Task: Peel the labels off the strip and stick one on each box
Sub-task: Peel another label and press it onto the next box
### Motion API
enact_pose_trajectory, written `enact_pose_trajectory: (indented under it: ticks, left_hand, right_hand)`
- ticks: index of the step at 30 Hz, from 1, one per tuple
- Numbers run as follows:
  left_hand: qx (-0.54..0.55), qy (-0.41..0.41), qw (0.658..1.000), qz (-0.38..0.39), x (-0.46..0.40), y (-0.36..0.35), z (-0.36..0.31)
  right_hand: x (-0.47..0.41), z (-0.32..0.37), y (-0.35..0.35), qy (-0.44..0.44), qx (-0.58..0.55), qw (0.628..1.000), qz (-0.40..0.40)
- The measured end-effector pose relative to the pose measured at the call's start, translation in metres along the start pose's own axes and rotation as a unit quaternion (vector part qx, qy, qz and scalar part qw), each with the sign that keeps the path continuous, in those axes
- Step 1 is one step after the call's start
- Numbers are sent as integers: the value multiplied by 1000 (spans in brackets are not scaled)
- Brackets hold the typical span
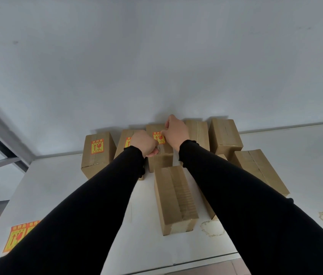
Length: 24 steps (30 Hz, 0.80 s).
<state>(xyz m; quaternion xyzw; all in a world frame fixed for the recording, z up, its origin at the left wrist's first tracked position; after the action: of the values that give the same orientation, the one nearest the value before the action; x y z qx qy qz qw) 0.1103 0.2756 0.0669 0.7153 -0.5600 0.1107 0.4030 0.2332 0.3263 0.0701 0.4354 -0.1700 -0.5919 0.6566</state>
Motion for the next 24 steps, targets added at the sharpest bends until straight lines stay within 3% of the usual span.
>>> enact_pose_trajectory:
  ticks: [5, 8, 11, 14, 19, 24]
  left_hand:
    - [5, -35, 999, -31, 2, 1, -2]
    - [-15, -61, 997, -40, 3, -1, 0]
    - [-35, -121, 987, -96, 10, 0, 1]
    - [-77, -127, 983, -110, 16, 0, 7]
    - [-130, -216, 958, -140, 68, 24, 23]
    - [-205, -289, 921, -163, 106, 76, 64]
  right_hand:
    - [4, 0, 0, 17, 1, 1000, -4]
    - [11, -2, 4, 43, -15, 998, 32]
    - [18, 2, 11, 72, 5, 994, 79]
    - [26, 10, 17, 88, 13, 991, 103]
    - [48, 32, 37, 94, 7, 993, 78]
    - [94, 71, 59, 161, 22, 985, 49]
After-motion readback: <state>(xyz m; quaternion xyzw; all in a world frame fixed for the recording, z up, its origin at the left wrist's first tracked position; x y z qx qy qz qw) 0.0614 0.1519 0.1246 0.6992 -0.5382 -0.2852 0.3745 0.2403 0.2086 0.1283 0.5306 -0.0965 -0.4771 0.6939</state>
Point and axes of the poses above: each hand's wrist, its own x-axis away from the middle knuckle, its own y-axis out of the back of the hand, z = x × y, the point moved 3 cm from there along -x, towards the middle knuckle, and after that the axes turned 12 degrees about y, right-handed, at the moved point
